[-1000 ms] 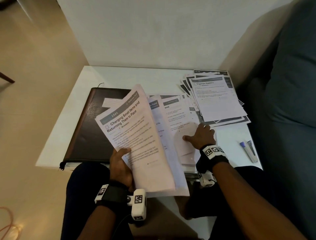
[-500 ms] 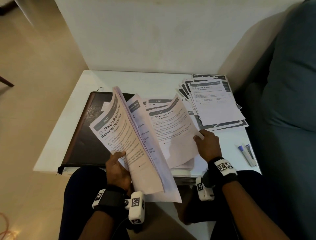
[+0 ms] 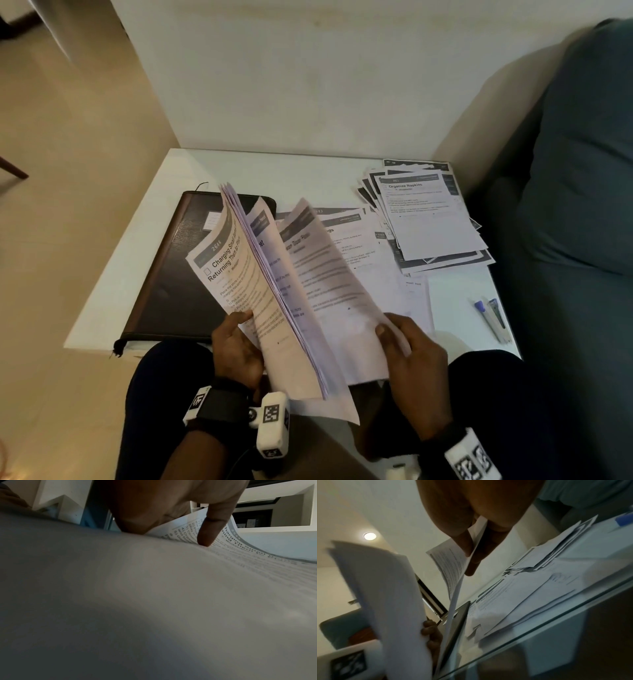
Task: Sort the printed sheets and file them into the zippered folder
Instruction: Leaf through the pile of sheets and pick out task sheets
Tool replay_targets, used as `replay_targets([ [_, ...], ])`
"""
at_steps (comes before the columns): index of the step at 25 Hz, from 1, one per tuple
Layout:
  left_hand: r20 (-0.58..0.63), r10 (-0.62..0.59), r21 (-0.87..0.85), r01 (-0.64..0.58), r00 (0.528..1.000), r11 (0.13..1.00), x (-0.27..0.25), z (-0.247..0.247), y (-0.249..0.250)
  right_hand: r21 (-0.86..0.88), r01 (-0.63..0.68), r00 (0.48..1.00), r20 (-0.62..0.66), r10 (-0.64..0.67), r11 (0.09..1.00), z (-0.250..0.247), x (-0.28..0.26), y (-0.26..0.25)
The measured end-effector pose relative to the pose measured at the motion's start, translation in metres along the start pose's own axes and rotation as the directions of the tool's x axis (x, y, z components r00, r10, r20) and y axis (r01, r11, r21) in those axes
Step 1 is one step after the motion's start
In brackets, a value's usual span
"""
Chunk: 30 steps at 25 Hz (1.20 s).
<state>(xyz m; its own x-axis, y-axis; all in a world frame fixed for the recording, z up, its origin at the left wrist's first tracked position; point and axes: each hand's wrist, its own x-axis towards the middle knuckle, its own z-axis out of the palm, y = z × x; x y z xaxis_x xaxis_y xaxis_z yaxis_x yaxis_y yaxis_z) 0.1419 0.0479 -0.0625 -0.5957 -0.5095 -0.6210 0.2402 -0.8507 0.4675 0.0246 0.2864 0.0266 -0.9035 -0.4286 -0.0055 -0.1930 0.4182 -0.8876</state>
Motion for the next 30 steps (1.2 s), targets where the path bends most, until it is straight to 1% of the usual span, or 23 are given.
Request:
replay_targets([
  [2, -0.002, -0.015, -0.005, 0.015, 1.000, 1.000, 0.000, -0.001, 0.002, -0.052, 0.042, 0.998, 0.049, -0.039, 0.998, 0.007, -0.017, -0.007],
  [4, -0.002, -0.029, -0.004, 0.029, 1.000, 1.000, 0.000, -0.002, 0.000, -0.093, 0.099, 0.994, 0.057, -0.094, 0.991, 0.016, -0.028, -0.010],
  [6, -0.008, -0.031, -0.006, 0.031, 0.999, 1.000, -0.002, 0.000, -0.001, -0.088, 0.134, 0.988, 0.089, -0.126, 0.987, 0.022, -0.035, -0.010],
  [7, -0.014, -0.029, -0.010, 0.029, 0.999, 1.000, -0.002, 0.001, -0.001, -0.046, 0.124, 0.988, 0.098, -0.119, 0.991, 0.024, -0.038, -0.012],
  [8, -0.022, -0.015, 0.001, 0.015, 1.000, 1.000, -0.002, 0.001, -0.001, -0.033, 0.130, 0.989, 0.078, -0.127, 0.991, 0.026, -0.040, -0.015],
  [10, -0.022, -0.002, 0.009, 0.002, 1.000, 1.000, -0.002, 0.004, 0.000, -0.049, 0.192, 0.981, -0.005, -0.193, 0.980, 0.026, -0.043, -0.022],
  [12, -0.028, 0.036, 0.044, -0.035, 0.999, 0.998, -0.006, 0.010, -0.002, -0.018, 0.180, 0.983, -0.040, -0.181, 0.983, 0.025, -0.045, -0.031],
  [15, -0.004, 0.081, 0.063, -0.081, 0.997, 0.995, -0.011, 0.016, -0.002, 0.009, 0.149, 0.988, -0.037, -0.149, 0.989, 0.024, -0.045, -0.038],
  [18, 0.016, 0.073, 0.086, -0.074, 0.997, 0.994, -0.013, 0.018, -0.002, 0.081, 0.126, 0.991, 0.037, -0.129, 0.989, 0.025, -0.043, -0.037],
  [21, 0.015, 0.063, 0.114, -0.064, 0.998, 0.991, -0.012, 0.017, -0.002, 0.141, 0.025, 0.987, 0.154, -0.047, 0.990, 0.028, -0.043, -0.027],
  [22, 0.012, 0.081, 0.122, -0.082, 0.997, 0.989, -0.010, 0.017, -0.001, 0.156, -0.010, 0.979, 0.204, -0.022, 0.988, 0.027, -0.041, -0.026],
  [23, 0.021, 0.128, 0.122, -0.129, 0.992, 0.984, -0.009, 0.018, 0.001, 0.164, -0.041, 0.969, 0.247, -0.001, 0.986, 0.023, -0.037, -0.026],
  [24, 0.031, 0.203, 0.136, -0.205, 0.979, 0.969, -0.009, 0.021, 0.003, 0.207, -0.072, 0.959, 0.284, 0.011, 0.976, 0.017, -0.031, -0.028],
  [26, 0.063, 0.371, 0.210, -0.376, 0.926, 0.903, -0.014, 0.036, 0.012, 0.384, -0.134, 0.946, 0.323, 0.003, 0.914, 0.003, -0.011, -0.036],
  [28, 0.124, 0.489, 0.293, -0.502, 0.864, 0.813, -0.020, 0.059, 0.023, 0.527, -0.103, 0.947, 0.310, -0.078, 0.843, -0.011, 0.017, -0.045],
  [29, 0.163, 0.526, 0.313, -0.550, 0.835, 0.775, -0.023, 0.071, 0.025, 0.537, -0.079, 0.945, 0.308, -0.108, 0.840, -0.016, 0.030, -0.050],
  [30, 0.204, 0.556, 0.320, -0.592, 0.806, 0.740, -0.024, 0.082, 0.026, 0.501, -0.055, 0.948, 0.298, -0.113, 0.863, -0.020, 0.043, -0.051],
])
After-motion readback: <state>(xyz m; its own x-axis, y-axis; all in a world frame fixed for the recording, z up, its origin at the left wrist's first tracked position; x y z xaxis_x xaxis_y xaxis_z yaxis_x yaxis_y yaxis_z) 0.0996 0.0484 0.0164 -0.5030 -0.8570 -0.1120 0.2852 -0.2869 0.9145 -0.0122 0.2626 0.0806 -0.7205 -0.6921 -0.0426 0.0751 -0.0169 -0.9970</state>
